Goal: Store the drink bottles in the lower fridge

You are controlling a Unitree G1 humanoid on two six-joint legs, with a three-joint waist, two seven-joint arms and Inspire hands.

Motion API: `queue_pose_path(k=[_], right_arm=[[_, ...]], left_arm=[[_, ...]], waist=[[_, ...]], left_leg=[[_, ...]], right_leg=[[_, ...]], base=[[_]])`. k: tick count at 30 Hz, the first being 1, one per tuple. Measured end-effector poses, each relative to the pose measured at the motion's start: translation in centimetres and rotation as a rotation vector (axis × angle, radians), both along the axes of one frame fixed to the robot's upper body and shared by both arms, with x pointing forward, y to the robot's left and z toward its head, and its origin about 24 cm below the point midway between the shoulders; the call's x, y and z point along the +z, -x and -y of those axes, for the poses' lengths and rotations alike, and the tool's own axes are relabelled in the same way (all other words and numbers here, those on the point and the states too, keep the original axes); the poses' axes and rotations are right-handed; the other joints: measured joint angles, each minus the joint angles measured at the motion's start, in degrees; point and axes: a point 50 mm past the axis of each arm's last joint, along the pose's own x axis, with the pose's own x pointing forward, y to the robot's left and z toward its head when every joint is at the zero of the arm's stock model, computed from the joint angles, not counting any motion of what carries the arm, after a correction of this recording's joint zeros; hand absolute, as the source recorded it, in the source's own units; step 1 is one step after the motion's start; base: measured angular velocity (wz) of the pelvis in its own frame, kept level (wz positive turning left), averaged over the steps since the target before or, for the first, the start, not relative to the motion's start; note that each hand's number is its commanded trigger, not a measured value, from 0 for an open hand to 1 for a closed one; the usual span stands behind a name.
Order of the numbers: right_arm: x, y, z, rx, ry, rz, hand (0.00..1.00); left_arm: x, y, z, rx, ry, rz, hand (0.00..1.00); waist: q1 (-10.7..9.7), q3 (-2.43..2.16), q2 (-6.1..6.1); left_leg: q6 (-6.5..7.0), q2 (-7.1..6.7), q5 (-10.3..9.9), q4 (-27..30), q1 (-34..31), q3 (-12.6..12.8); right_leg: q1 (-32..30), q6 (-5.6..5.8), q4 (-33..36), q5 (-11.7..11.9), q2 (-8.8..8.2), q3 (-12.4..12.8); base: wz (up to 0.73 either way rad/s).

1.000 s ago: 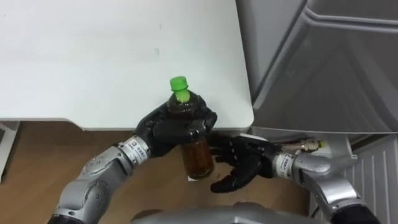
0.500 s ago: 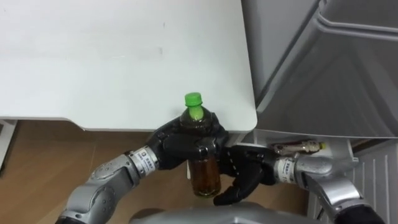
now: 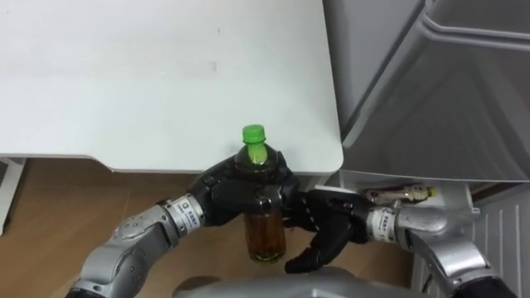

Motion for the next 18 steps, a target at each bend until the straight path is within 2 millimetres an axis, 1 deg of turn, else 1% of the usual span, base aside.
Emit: queue_pose_path(k=[1, 2, 6, 9, 18], right_arm=[[0.0, 0.1, -0.2, 0.008, -0.022, -0.008, 0.00], [0.0, 0.2, -0.5, 0.024, -0.036, -0.015, 0.00], [0.0, 0.5, -1.5, 0.053, -0.089, -0.034, 0.00], [0.0, 0.4, -1.6, 0.049, -0.102, -0.035, 0.00], [-0.2, 0.9, -2.0, 0.085, -0.101, -0.056, 0.00]], left_arm=[[0.0, 0.0, 0.1, -0.016, -0.027, 0.016, 1.00], [0.1, -0.1, 0.1, -0.029, -0.057, 0.034, 1.00], [-0.1, -0.1, 0.4, -0.041, -0.114, 0.062, 1.00], [0.0, -0.3, 0.4, -0.025, -0.126, 0.077, 1.00], [-0.1, -0.2, 0.8, -0.054, -0.201, 0.121, 1.00]], waist=[[0.0, -0.13, -0.02], [0.0, -0.17, 0.01], [0.1, -0.18, 0.02], [0.3, -0.22, -0.04], [0.1, -0.18, -0.16]], left_leg=[[0.00, 0.02, 0.0, 0.1, 0.0, 0.0], [0.00, 0.02, 0.0, 0.2, -0.1, 0.0], [0.00, 0.01, 0.0, 0.4, -0.1, 0.1], [0.00, -0.05, 0.0, 0.4, -0.2, 0.8], [-0.02, 0.01, 0.0, 0.3, -0.4, 1.0]], right_leg=[[0.0, -0.07, 0.0, 0.1, 0.01, 0.0], [0.0, -0.07, 0.0, 0.1, 0.00, -0.2], [-0.1, -0.10, 0.2, 0.1, 0.00, 0.1], [-0.9, -0.19, 1.0, 0.2, -0.01, 0.5], [-1.1, -0.30, 1.0, 0.2, 0.12, 0.8]], base=[[0.00], [0.00], [0.00], [-0.11], [-0.01]])
